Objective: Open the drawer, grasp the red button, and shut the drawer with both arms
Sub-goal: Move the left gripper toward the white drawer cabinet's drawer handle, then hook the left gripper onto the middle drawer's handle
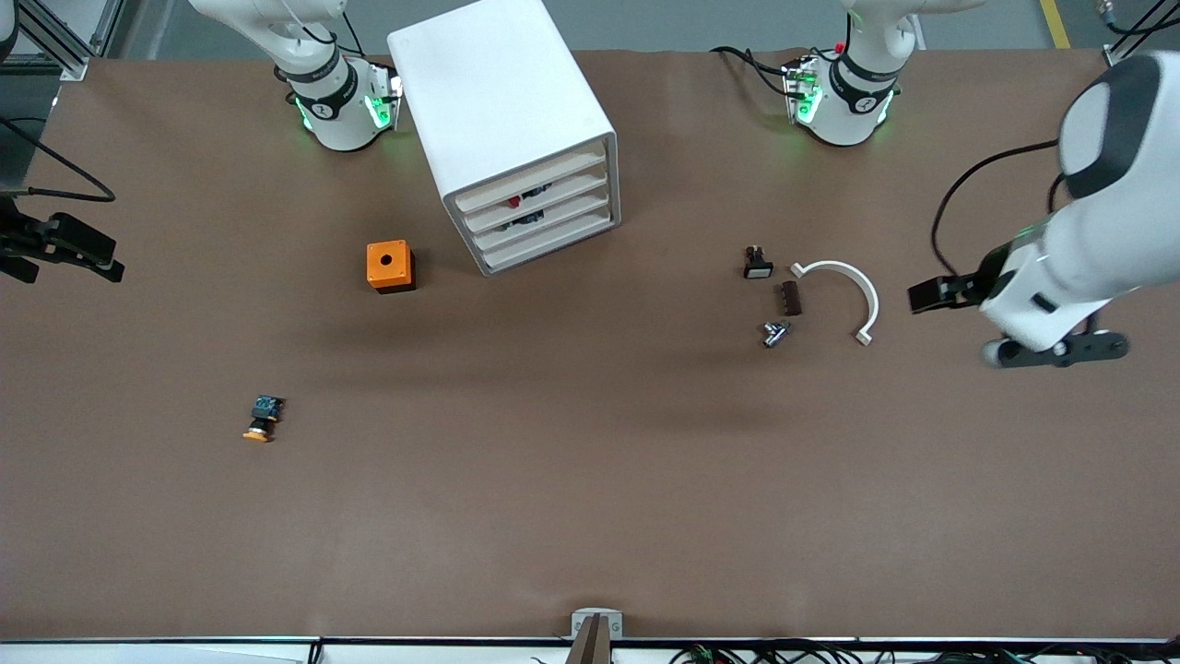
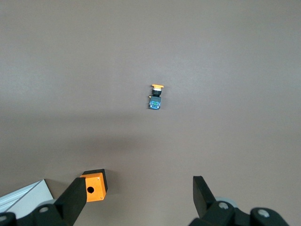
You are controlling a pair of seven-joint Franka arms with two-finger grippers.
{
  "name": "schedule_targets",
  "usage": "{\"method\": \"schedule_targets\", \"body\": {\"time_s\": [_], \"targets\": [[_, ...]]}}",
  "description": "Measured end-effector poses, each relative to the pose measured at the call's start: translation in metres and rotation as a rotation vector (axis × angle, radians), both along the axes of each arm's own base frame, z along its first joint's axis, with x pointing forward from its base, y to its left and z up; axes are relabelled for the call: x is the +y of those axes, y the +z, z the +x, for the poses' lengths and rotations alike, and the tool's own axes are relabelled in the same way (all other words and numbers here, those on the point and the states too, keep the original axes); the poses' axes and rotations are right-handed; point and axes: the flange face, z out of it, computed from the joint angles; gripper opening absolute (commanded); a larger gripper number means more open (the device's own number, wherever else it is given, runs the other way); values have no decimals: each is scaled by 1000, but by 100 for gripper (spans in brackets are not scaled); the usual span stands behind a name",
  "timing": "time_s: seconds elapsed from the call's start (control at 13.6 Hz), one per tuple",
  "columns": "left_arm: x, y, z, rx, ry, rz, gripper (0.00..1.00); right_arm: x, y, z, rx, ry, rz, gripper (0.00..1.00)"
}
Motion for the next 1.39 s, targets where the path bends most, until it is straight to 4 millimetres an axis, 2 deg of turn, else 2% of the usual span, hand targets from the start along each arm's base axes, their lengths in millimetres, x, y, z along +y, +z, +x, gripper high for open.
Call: {"method": "schedule_targets", "body": {"time_s": [0.37, 0.66, 0.88, 1.1, 1.17, 1.39], "targets": [[-80, -92, 16, 55, 95, 2, 100, 0, 0, 0, 1, 0, 0, 100], [-129, -154, 9, 145, 294, 43, 100, 0, 0, 0, 1, 0, 0, 100], [-181, -193, -13, 226, 442, 94, 100, 0, -1, 0, 3, 0, 0, 100], [-240, -248, -49, 303, 571, 199, 100, 0, -2, 0, 7, 0, 0, 100], [-256, -260, -60, 313, 653, 245, 100, 0, -2, 0, 7, 0, 0, 100], [-285, -266, -78, 406, 926, 300, 100, 0, -2, 0, 7, 0, 0, 100]]}}
